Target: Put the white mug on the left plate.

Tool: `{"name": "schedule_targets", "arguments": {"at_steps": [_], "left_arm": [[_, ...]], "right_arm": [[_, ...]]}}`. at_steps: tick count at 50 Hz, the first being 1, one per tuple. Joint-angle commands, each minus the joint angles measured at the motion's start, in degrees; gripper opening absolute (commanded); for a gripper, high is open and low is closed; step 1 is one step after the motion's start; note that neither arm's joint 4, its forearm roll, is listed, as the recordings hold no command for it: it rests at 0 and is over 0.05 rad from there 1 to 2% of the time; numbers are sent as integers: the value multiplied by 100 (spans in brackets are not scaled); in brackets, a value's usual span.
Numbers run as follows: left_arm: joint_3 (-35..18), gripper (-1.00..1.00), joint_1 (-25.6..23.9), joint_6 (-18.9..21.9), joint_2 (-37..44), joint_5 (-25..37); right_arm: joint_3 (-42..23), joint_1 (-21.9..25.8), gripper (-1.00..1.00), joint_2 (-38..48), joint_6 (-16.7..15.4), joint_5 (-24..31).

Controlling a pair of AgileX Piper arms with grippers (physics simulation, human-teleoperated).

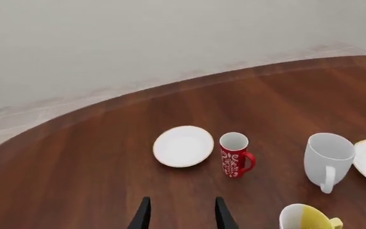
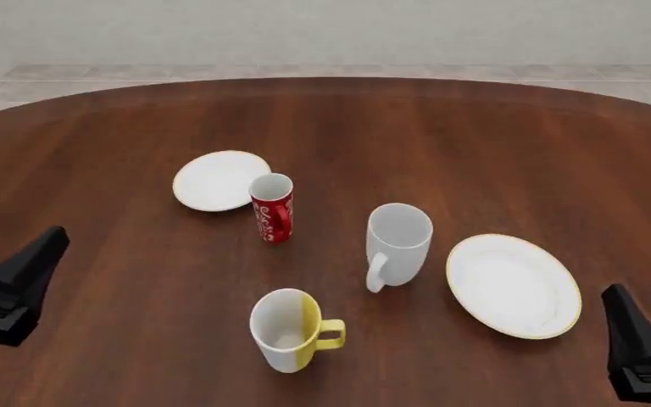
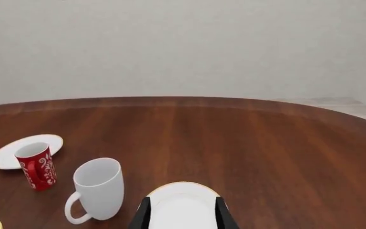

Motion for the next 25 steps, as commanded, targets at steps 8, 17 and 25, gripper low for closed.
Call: {"name": "schedule_targets", "arguments": {"at_steps": [8, 17, 25], "left_arm": [[-944, 100, -903, -246, 1192, 401], [-1444, 100, -1096, -243, 2027, 609], [-1983, 100, -1565, -181, 2665, 773]], "right_arm": [[1, -5, 100, -4, 24, -16], [1, 11, 100, -2, 10, -12], [-1, 15, 100, -1, 24, -15]]}}
